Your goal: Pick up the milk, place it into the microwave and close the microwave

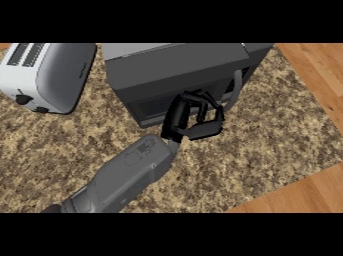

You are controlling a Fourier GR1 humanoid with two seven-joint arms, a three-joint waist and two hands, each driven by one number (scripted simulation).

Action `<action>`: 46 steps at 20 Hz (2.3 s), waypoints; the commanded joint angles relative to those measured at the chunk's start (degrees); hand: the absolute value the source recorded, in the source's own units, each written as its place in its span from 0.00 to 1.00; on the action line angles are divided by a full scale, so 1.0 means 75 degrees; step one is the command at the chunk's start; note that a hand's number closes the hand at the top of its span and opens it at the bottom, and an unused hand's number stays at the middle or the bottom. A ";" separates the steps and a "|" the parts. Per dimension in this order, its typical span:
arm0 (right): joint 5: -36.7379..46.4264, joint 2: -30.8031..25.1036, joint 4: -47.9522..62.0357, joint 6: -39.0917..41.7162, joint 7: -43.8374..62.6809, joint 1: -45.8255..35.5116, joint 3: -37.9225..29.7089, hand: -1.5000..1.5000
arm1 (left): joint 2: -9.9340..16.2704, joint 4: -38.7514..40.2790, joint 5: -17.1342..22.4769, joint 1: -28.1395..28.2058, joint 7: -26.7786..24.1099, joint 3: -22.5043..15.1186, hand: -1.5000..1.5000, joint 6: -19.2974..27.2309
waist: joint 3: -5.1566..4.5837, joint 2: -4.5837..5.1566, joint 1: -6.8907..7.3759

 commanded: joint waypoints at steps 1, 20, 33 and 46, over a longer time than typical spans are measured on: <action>-0.0168 -0.0188 0.0147 -0.0011 0.0175 -0.0157 -0.0161 0.00 | 0.0003 0.0393 0.0260 -0.0592 -0.0242 0.0388 1.00 -0.0179 | -0.0005 0.0053 0.0002; -0.0389 -0.1155 0.0670 0.0093 0.0413 -0.0938 -0.0788 0.00 | 0.0003 0.0866 0.0974 -0.0958 -0.0921 0.0139 1.00 -0.0129 | 0.0017 0.0079 -0.0086; -0.0499 -0.1628 0.1371 0.0461 0.0332 -0.1187 -0.1032 0.00 | 0.0003 0.0992 0.1392 -0.1111 -0.1216 -0.0064 1.00 -0.0144 | 0.0063 0.0140 -0.0132; -0.1046 -0.1810 0.2278 0.0787 0.0305 -0.1682 -0.1165 0.00 | 0.0003 0.1057 0.1753 -0.1221 -0.1457 -0.0365 1.00 -0.0194 | 0.0066 0.0204 -0.0009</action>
